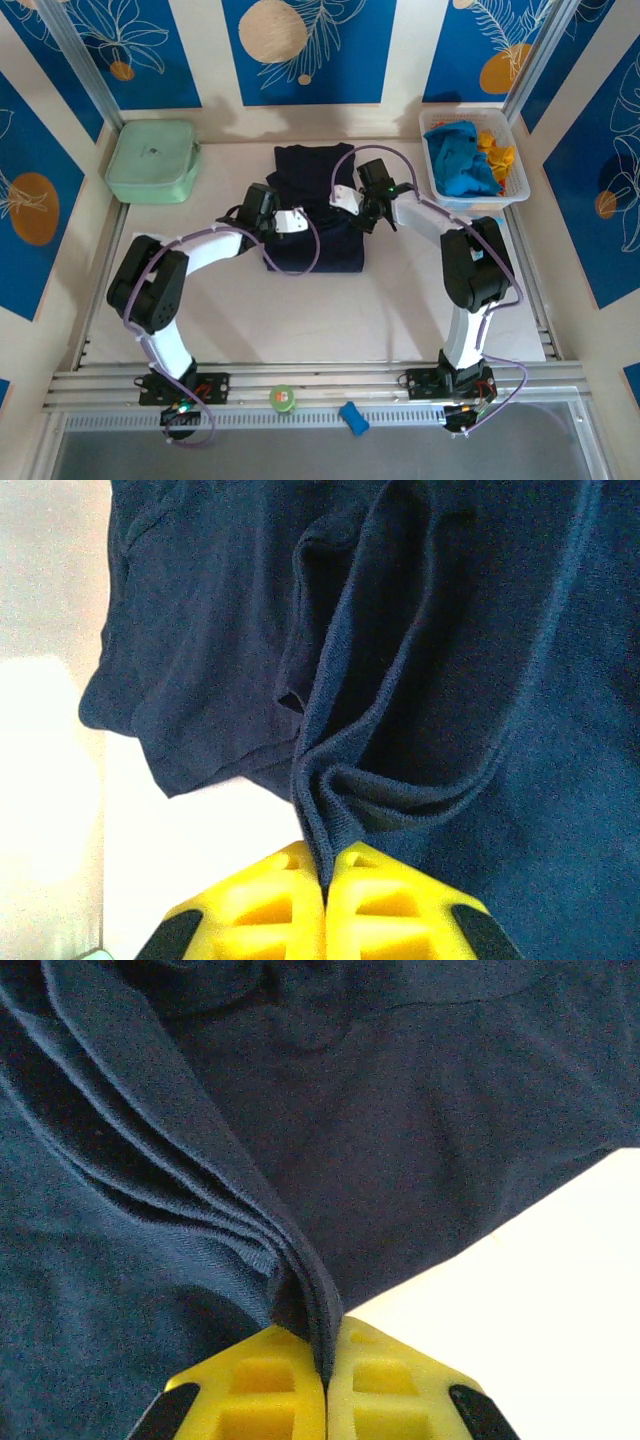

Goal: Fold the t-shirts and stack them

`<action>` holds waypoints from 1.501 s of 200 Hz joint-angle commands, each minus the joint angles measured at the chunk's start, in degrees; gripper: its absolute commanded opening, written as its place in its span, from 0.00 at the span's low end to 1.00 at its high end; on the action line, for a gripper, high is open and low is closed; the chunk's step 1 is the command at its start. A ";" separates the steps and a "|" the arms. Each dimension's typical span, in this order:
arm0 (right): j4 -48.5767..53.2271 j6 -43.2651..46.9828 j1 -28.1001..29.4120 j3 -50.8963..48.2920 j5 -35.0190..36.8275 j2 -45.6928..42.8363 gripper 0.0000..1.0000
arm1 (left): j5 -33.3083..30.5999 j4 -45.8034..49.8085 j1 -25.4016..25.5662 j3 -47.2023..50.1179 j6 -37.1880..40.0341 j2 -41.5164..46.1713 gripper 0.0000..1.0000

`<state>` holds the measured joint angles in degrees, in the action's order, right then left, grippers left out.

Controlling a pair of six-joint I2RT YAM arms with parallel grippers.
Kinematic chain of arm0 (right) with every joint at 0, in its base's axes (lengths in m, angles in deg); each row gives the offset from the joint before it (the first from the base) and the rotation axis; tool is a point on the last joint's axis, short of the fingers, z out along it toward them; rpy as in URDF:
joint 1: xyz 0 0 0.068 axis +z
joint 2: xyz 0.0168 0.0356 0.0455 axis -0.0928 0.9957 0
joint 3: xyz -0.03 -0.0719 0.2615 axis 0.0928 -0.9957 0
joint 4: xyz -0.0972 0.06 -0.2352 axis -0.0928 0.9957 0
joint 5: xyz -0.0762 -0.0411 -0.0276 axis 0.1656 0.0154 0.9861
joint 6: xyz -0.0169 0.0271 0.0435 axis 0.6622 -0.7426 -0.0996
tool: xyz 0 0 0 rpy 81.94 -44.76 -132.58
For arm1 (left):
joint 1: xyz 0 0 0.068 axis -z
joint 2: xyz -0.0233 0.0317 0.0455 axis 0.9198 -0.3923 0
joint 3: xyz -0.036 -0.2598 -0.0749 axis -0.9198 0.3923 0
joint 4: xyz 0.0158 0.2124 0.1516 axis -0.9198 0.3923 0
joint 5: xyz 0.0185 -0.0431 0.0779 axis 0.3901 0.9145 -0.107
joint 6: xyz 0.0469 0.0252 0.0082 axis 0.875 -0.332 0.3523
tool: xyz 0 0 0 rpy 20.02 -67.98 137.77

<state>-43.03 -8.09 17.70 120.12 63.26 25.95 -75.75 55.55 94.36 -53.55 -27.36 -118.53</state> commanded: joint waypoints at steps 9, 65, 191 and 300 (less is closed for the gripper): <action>-5.01 -4.68 -0.94 3.36 -0.87 2.84 0.26 | -3.48 -7.45 -0.69 -2.93 -2.26 -3.49 0.13; -10.11 -13.97 -2.72 6.22 -0.90 4.54 0.51 | -14.07 -17.99 -0.91 -5.41 -5.88 -7.04 0.55; 6.88 23.08 -4.85 -8.91 -22.49 -17.67 0.59 | 20.47 -0.07 -4.32 10.10 13.69 23.52 0.80; 18.77 43.49 5.51 -15.33 -7.19 -15.71 0.63 | 13.43 32.28 3.18 11.74 35.44 25.40 0.88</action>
<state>-24.25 32.04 21.83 105.72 52.42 7.99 -62.46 81.97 96.00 -42.30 4.94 -91.67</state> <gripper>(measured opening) 0.627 0.879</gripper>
